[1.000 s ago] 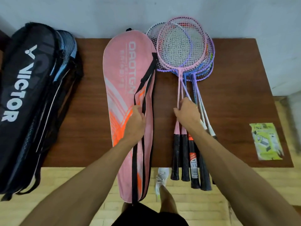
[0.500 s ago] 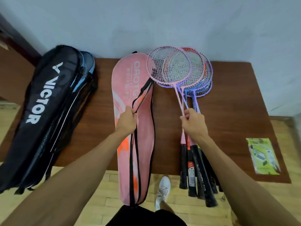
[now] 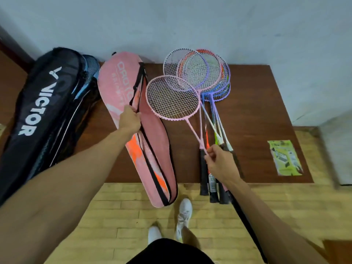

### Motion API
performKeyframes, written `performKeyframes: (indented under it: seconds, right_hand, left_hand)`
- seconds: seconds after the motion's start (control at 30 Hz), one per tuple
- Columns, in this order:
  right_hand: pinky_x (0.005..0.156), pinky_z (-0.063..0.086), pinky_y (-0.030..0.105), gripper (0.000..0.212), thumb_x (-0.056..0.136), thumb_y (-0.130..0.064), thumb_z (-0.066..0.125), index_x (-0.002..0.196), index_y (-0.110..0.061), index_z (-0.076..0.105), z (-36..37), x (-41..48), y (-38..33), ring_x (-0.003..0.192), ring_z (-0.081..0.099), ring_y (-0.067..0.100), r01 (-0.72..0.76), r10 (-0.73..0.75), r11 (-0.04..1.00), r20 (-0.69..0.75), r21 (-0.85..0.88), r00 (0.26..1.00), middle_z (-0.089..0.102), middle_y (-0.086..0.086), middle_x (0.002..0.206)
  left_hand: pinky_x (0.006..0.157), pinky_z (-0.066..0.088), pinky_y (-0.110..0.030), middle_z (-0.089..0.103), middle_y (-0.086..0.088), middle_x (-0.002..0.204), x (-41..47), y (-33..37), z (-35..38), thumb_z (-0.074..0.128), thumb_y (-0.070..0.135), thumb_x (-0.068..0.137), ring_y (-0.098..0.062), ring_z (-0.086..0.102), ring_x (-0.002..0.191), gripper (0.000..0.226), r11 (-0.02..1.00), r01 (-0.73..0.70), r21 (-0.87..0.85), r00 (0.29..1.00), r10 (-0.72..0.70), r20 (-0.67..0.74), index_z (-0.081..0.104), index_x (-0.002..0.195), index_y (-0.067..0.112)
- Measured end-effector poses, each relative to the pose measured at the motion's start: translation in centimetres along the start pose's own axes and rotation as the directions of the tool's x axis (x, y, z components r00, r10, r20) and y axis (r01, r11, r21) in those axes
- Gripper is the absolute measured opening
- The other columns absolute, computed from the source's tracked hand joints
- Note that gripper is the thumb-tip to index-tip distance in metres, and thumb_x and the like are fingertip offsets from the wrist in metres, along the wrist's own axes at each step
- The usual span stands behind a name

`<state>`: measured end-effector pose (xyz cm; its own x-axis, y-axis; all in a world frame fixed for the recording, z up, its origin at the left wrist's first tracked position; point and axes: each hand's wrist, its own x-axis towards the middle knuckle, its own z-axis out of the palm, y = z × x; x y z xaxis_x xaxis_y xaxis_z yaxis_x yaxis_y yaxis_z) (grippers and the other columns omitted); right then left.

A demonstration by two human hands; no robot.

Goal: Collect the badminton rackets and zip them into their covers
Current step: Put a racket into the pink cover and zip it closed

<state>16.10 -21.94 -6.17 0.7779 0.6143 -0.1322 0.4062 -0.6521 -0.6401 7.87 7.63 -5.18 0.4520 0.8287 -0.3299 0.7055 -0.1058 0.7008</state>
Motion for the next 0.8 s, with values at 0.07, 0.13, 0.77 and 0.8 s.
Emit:
performKeyframes:
  seconds: [0.07, 0.13, 0.77, 0.8]
  right_hand:
    - [0.06, 0.048, 0.037, 0.007, 0.087, -0.013, 0.063, 0.087, -0.01, 0.057, 0.9, -1.8, -0.2, 0.063, 0.06, 0.024, 0.011, -0.011, 1.0, 0.008, -0.01, 1.0, 0.061, 0.0, 0.07]
    - [0.059, 0.049, 0.041, 0.008, 0.088, -0.014, 0.062, 0.085, -0.012, 0.055, 1.6, -3.5, -0.7, 0.062, 0.058, 0.023, 0.005, -0.004, 1.0, 0.019, -0.023, 1.0, 0.056, -0.005, 0.067]
    - [0.065, 0.053, 0.038, 0.009, 0.087, -0.018, 0.063, 0.093, -0.013, 0.061, 5.3, -4.3, -3.3, 0.073, 0.062, 0.018, 0.043, -0.038, 0.998, 0.134, -0.036, 0.99, 0.065, -0.004, 0.077]
    - [0.067, 0.053, 0.037, 0.009, 0.087, -0.019, 0.063, 0.094, -0.013, 0.061, 5.6, -3.5, -3.5, 0.074, 0.062, 0.017, 0.029, -0.025, 0.999, 0.152, -0.021, 0.988, 0.063, -0.005, 0.077]
  left_hand:
    - [0.077, 0.054, -0.054, 0.057, -0.022, 0.11, -0.5, -0.7, 0.1, 0.053, 0.016, 0.093, -0.041, 0.061, 0.093, 0.023, 0.999, -0.039, -0.009, 0.999, 0.039, 0.026, 0.046, 0.113, 0.007]
    - [0.081, 0.052, -0.049, 0.057, -0.023, 0.112, -1.6, -1.5, 0.0, 0.051, 0.013, 0.093, -0.039, 0.059, 0.098, 0.022, 0.997, -0.077, 0.011, 0.997, 0.077, 0.03, 0.047, 0.113, 0.006]
    - [0.087, 0.044, -0.038, 0.058, -0.021, 0.115, -3.8, -4.2, -1.0, 0.049, 0.018, 0.098, -0.036, 0.056, 0.109, 0.035, 0.994, -0.111, -0.025, 0.991, 0.112, 0.072, 0.045, 0.131, 0.006]
    - [0.09, 0.045, -0.039, 0.058, -0.019, 0.119, -3.9, -4.4, -0.9, 0.05, 0.019, 0.098, -0.035, 0.056, 0.11, 0.036, 0.995, -0.093, -0.023, 0.992, 0.095, 0.08, 0.047, 0.131, 0.005]
